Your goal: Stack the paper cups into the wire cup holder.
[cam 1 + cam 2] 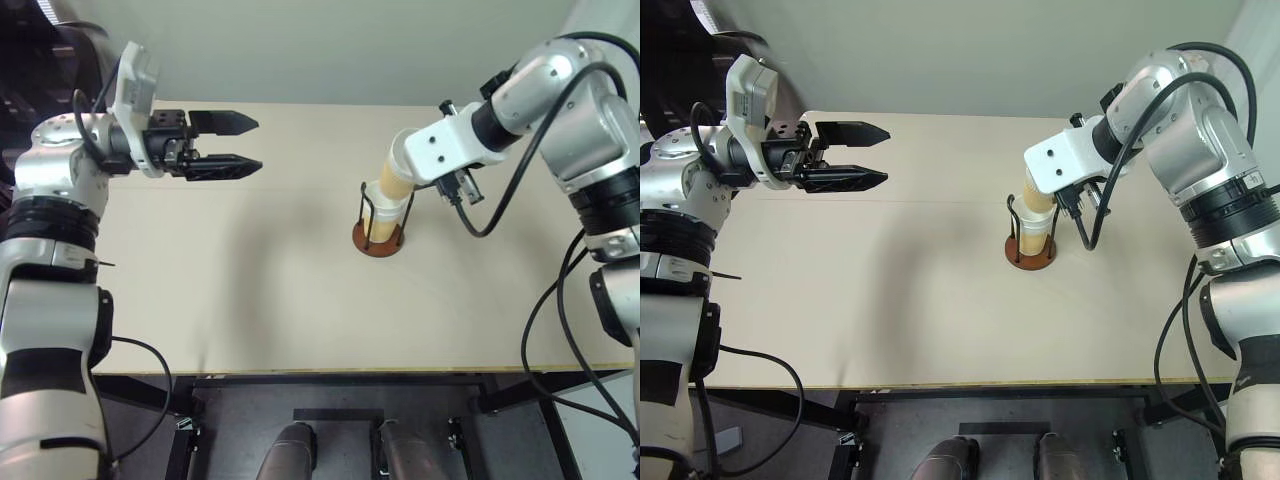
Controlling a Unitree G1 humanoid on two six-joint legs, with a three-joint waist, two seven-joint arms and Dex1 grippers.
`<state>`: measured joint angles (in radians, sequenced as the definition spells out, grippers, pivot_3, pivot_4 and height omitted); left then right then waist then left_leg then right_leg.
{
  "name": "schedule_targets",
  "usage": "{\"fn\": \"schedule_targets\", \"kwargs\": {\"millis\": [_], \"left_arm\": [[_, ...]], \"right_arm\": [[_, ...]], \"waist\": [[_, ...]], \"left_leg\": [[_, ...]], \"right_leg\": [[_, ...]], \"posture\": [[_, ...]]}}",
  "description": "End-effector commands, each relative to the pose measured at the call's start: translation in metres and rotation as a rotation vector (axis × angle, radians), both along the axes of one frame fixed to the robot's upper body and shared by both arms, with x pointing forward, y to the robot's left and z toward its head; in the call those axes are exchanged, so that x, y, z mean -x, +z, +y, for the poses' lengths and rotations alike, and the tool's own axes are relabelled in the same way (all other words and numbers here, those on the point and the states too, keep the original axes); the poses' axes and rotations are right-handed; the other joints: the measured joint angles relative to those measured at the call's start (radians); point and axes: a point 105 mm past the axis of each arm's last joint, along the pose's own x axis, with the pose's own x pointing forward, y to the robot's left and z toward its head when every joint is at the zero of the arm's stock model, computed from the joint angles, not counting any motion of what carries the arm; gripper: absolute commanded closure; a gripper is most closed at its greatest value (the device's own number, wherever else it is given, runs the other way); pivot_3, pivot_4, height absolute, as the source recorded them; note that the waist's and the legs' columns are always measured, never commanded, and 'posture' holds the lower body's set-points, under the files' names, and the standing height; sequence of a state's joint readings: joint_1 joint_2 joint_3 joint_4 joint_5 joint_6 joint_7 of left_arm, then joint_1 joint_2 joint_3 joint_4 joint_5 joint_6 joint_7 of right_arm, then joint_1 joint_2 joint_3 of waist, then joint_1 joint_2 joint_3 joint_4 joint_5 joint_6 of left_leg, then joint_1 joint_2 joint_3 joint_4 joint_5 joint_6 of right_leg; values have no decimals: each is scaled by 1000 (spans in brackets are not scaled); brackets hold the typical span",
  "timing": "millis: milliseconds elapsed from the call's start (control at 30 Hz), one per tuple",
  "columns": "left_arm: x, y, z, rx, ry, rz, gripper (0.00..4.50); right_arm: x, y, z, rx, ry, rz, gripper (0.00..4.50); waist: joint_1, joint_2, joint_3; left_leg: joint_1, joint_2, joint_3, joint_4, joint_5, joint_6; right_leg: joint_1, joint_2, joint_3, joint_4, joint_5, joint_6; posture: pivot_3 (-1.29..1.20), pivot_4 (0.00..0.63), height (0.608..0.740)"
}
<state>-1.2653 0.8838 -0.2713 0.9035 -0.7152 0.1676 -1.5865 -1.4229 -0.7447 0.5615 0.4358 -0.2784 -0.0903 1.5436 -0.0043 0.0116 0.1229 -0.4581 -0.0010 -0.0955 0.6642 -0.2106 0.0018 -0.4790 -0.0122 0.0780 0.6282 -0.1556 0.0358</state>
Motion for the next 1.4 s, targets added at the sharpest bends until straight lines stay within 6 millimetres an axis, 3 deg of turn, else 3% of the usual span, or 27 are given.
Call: {"fn": "schedule_targets", "kwargs": {"millis": [33,733,867,1067,1100,1233,1333,1400], "left_arm": [[8,13,3,11,-27,-58,0],[9,15,2,7,-34,-74,0],[9,15,1,7,-35,-75,0],[9,15,0,7,-38,-78,0],[8,16,0,9,-37,-78,0],[6,13,1,9,-29,-66,0],[5,4,0,4,-31,-28,0],[5,-1,0,-9,-32,-16,0]], "right_arm": [[-3,15,2,5,22,-71,4445],[-19,0,14,68,73,-116,4445],[-15,-6,18,50,85,-82,3667],[-9,-2,29,-77,75,-22,1576],[-5,6,35,-172,65,-2,1187],[17,35,42,-595,-6,166,1187],[42,32,15,-798,-129,364,1187],[49,29,2,-861,-203,400,1187]], "waist": [[0,0,0],[-2,0,0],[-2,0,0],[-3,0,0],[-3,0,0],[-1,0,0],[9,-1,-1],[14,-1,-1]], "left_leg": [[0,-1,0,0,0,0],[-1,-2,-1,1,0,0],[-1,-1,-1,1,0,0],[-1,-1,-1,1,0,0],[-1,-2,-1,1,0,0],[-2,-2,-1,1,0,0],[-2,-2,-1,1,1,-2],[-1,-3,-1,2,2,-5]], "right_leg": [[0,0,-1,0,0,1],[0,-1,-2,-1,1,0],[0,-1,-2,-1,1,0],[0,-1,-2,-1,1,0],[0,-1,-2,-1,1,0],[0,-1,-2,-1,1,0],[1,-1,-3,-2,-1,-2],[5,-1,-5,-2,-3,-6]], "posture": [[0,150,740],[0,150,740],[0,150,740],[0,150,740],[0,150,740],[0,150,740],[0,150,740],[0,150,740]]}}
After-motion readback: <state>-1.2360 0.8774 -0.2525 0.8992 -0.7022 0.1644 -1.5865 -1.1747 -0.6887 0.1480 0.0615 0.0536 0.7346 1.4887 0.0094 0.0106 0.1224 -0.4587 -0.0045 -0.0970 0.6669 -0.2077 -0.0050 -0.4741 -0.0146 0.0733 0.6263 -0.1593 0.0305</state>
